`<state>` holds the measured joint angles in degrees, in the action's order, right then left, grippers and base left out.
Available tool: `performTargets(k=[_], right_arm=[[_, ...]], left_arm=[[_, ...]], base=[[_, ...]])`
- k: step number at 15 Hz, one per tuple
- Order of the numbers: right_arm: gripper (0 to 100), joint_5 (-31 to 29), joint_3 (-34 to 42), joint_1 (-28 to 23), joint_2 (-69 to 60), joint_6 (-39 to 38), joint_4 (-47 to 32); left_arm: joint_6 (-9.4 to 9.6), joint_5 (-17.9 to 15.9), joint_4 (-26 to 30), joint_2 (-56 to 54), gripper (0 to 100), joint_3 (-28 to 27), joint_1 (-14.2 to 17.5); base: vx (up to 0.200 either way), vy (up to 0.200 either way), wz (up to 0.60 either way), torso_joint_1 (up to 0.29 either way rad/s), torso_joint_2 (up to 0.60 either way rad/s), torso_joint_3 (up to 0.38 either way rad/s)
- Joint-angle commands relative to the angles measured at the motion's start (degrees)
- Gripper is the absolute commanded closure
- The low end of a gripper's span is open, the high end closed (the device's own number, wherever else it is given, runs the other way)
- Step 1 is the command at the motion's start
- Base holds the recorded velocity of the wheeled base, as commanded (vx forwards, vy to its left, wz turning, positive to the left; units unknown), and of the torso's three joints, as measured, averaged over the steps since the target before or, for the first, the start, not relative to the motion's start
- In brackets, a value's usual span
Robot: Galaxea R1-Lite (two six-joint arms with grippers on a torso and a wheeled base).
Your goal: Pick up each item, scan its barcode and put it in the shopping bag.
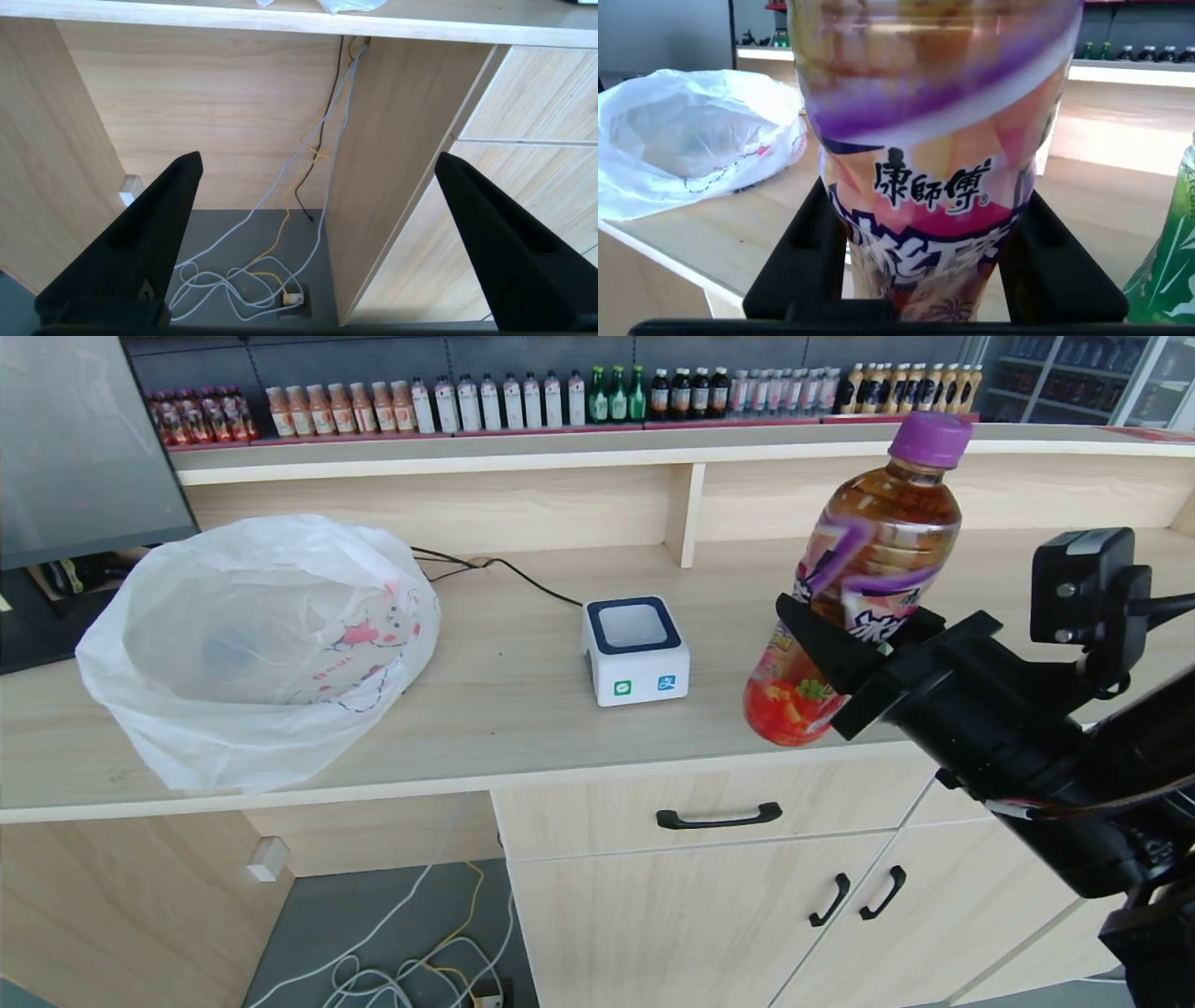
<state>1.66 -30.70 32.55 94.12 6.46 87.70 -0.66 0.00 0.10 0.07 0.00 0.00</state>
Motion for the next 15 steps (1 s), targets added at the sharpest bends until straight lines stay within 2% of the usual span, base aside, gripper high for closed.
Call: performTargets(k=[1,3,6,9,13,15], right_arm=[[100,-0.08,-2.00,-0.56,0.53,-1.10,0.46],[100,-0.16,-5.25,-3.11,2.56,-1.28,0.28],[100,-0.25,-6.22,-7.32,3.79,-2.15,0.46],[100,-2.62,-7.62,-7.50,3.44,-4.09,0.46],[100,-2.71,-10.88,-7.59,2.73,-4.18,0.19],[100,-2.71,-10.96,-7.59,2.29,-4.18,0.19]], left_arm=[[-0.04,0.00,-0.01,0.01,0,0.00,0.00],[-0.04,0.00,-0.01,0.01,0,0.00,0.00],[0.39,0.00,-0.01,0.01,0,0.00,0.00],[0.39,0.00,-0.01,0.01,0,0.00,0.00],[0.39,0.00,-0.01,0.01,0,0.00,0.00],[0.31,0.00,-0.01,0.01,0,0.00,0.09]], base=[[0.000,0.000,0.00,0.000,0.00,0.000],[0.000,0.000,0.00,0.000,0.00,0.000],[0.000,0.000,0.00,0.000,0.00,0.000],[0.000,0.000,0.00,0.000,0.00,0.000],[0.000,0.000,0.00,0.000,0.00,0.000],[0.000,0.200,0.00,0.002,0.00,0.005]])
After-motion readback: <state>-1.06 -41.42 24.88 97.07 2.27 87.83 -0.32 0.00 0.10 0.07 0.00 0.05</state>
